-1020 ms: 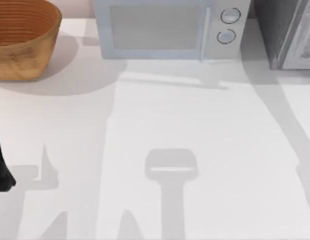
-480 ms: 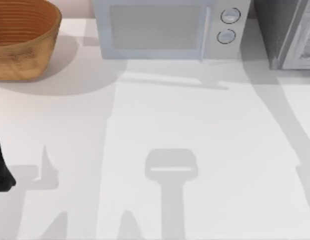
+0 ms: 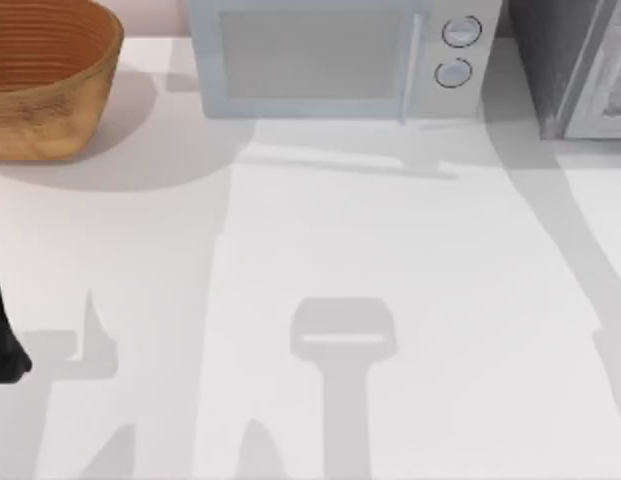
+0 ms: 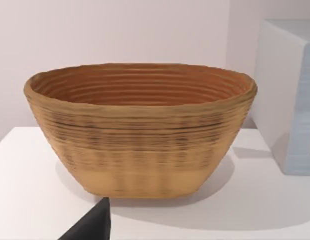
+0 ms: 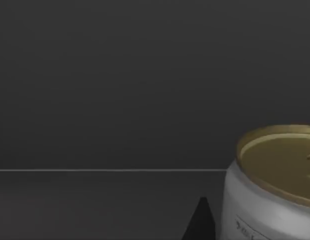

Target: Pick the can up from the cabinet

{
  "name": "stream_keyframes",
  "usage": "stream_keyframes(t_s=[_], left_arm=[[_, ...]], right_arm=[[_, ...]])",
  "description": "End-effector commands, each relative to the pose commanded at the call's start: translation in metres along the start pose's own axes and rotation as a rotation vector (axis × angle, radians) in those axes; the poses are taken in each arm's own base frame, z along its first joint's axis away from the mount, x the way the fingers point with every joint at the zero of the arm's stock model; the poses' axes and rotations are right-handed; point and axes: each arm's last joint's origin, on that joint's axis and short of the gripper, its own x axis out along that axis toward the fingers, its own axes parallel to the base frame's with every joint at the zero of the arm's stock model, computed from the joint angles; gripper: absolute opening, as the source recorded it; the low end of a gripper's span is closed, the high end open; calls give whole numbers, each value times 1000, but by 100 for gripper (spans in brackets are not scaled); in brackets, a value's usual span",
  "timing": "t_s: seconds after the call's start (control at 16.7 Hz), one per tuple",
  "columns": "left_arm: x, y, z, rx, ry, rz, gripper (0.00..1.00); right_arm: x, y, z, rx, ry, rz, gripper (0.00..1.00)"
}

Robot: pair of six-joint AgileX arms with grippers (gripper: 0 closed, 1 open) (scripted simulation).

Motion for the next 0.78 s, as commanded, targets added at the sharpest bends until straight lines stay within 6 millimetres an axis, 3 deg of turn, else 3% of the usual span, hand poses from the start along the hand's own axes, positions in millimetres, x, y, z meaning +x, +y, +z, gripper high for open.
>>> stream_keyframes(t_s=[0.48,0.6,0.78], left_arm=[[0,0,0,0,0,0,100],[0,0,0,0,0,0,100],[0,0,0,0,0,0,100]], right_arm=[[-2,1,1,2,-1,2,0],[-19,7,11,3,-4,6,0],[-75,15,35,5,-8,9,0]])
